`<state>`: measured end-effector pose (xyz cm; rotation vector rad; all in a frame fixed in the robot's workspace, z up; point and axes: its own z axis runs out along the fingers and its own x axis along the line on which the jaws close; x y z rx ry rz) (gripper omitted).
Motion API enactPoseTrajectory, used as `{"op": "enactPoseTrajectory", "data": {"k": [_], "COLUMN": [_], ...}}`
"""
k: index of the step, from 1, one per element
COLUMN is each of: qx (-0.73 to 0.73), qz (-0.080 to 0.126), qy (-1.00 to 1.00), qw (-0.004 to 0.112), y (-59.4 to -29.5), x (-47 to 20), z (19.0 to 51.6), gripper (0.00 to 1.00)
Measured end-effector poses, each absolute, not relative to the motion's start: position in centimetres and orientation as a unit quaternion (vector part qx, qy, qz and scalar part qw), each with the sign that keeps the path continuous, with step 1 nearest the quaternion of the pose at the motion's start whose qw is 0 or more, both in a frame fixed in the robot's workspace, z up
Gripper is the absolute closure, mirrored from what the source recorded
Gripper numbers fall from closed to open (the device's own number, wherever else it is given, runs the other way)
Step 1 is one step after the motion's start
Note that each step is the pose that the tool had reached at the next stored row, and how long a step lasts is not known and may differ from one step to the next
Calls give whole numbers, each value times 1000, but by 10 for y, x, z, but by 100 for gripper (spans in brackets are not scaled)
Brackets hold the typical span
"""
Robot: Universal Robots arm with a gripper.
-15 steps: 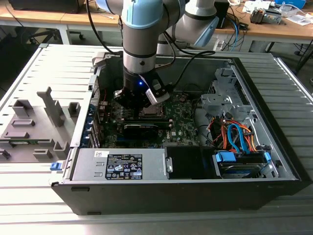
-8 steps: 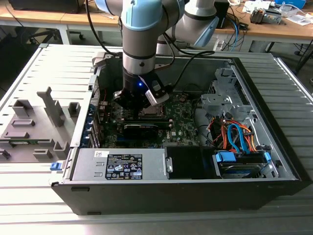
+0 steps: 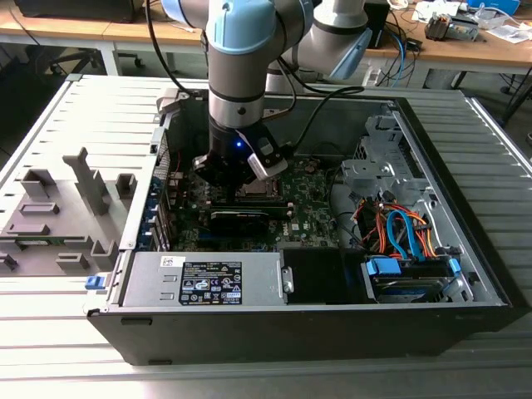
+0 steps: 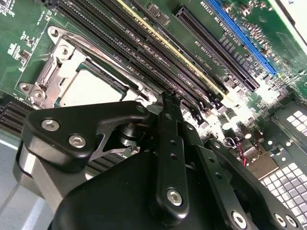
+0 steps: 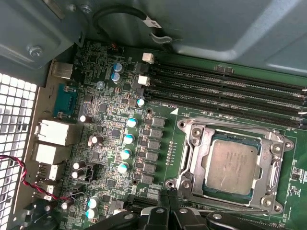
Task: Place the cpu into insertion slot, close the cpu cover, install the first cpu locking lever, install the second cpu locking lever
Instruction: 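Install the second cpu locking lever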
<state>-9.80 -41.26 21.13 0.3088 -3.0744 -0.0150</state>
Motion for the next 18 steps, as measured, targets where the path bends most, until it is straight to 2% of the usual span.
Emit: {"op": "enactPoseTrajectory", "data": {"k": [18], "qx": [139], "qz": [-9], "qy": [-990], "qw": [25], "y": [-409], "x": [-98], "z": [207], "gripper": [89]}}
